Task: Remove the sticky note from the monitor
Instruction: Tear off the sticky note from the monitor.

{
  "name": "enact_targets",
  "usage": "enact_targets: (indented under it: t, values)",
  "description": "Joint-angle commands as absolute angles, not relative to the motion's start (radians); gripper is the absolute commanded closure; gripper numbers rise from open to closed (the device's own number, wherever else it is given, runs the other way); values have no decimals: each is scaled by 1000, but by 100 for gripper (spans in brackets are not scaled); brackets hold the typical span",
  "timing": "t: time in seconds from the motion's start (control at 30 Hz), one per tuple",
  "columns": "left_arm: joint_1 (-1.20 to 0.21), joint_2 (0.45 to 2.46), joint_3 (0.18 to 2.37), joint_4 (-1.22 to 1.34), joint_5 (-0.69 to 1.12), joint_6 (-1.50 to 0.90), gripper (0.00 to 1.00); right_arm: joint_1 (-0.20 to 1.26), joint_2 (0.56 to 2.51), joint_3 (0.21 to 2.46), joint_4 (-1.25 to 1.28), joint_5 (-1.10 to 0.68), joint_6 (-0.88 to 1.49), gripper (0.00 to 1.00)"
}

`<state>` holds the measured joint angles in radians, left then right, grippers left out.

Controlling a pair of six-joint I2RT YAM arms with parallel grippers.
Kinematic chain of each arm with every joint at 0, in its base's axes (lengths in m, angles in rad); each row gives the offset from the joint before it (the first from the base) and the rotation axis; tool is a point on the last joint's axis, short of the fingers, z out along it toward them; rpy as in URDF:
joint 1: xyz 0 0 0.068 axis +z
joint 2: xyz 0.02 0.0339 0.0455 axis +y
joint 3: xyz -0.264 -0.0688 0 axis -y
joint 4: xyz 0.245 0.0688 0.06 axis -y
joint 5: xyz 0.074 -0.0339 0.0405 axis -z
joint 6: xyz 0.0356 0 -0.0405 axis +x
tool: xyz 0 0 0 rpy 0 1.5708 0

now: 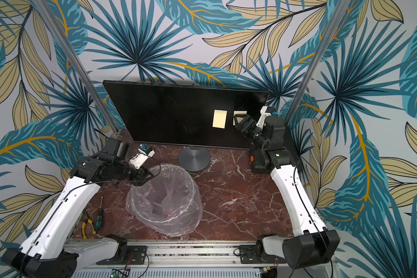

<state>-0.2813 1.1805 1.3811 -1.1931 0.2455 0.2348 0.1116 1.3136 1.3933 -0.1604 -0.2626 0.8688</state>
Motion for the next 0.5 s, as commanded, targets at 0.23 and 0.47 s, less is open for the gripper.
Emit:
enact_targets:
  t: [0.23, 0.47]
  values:
    - [-285, 1179, 1377, -1185, 252, 230, 47, 103, 1331, 1361, -109, -267, 871, 21]
    - [-285, 1180, 1382, -1184, 254, 229, 47, 98, 1327, 1346, -109, -250, 871, 19]
